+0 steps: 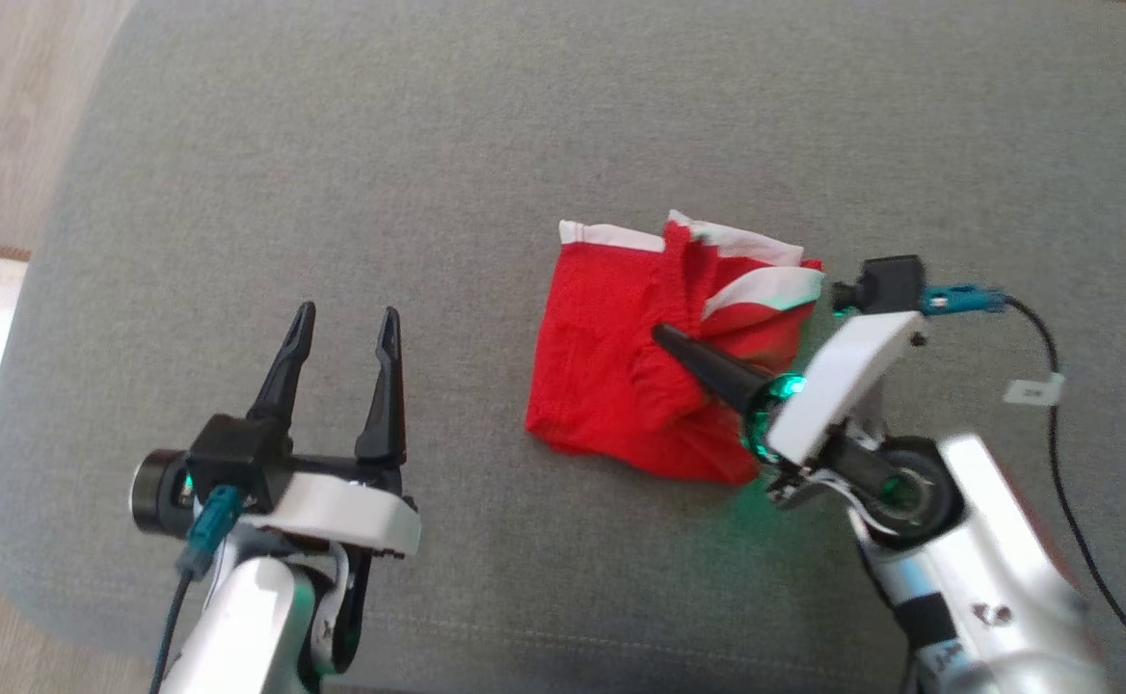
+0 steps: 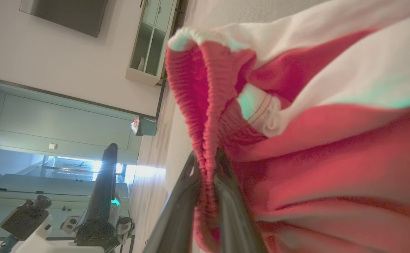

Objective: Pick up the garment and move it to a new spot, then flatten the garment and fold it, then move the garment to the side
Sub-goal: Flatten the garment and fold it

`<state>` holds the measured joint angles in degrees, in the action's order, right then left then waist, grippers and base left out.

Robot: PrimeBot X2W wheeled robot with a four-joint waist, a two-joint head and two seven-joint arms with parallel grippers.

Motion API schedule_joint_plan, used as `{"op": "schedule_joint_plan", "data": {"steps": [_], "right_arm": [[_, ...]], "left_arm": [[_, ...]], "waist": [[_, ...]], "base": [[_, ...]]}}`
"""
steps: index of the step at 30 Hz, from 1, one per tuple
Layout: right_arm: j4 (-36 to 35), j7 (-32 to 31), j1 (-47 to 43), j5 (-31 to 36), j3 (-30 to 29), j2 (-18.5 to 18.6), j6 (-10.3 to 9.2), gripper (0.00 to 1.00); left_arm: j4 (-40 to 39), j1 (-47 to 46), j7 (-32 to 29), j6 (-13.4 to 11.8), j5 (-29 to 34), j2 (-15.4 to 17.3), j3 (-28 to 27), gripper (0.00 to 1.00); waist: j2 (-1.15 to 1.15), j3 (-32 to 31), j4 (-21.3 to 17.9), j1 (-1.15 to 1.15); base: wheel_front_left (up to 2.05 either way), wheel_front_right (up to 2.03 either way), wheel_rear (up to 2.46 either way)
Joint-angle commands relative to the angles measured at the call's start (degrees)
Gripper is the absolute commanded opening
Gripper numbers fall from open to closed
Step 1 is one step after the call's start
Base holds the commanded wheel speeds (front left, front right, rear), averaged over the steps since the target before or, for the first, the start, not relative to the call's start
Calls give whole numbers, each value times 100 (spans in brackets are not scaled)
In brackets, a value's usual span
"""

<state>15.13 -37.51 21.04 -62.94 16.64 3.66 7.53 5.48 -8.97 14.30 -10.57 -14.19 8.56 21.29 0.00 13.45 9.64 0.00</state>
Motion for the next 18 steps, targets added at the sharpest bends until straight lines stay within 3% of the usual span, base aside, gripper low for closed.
{"op": "schedule_joint_plan", "data": {"steps": [1, 6, 7, 8, 14, 18], "right_arm": [[-1, 269, 315, -20, 283, -77, -4, 0], [535, 919, 601, 85, 729, -78, -4, 0], [610, 1065, 651, 94, 847, -78, -4, 20], [661, 1229, 703, 151, 964, -78, -4, 100], [642, 2348, 922, 823, 1635, -74, -4, 100], [469, 3281, 1017, 1440, 1927, 137, -4, 100]], "left_arm": [[-162, -314, 70, 30, 59, 21, -216, 100], [-146, -350, 70, 57, 78, -24, -228, 100], [-143, -354, 70, 62, 84, -34, -233, 100], [-141, -357, 70, 66, 90, -43, -241, 100], [-133, -370, 70, 86, 128, -84, -304, 100], [-113, -387, 70, 111, 156, -107, -336, 100]], "waist": [[0, 71, 78, 0], [0, 122, 141, 0], [0, 133, 150, 0], [0, 144, 153, 0], [0, 193, 104, 0], [0, 179, 49, 0]], "base": [[0, 0, 0], [0, 0, 0], [0, 0, 0], [0, 0, 0], [0, 0, 0], [0, 0, 0]]}}
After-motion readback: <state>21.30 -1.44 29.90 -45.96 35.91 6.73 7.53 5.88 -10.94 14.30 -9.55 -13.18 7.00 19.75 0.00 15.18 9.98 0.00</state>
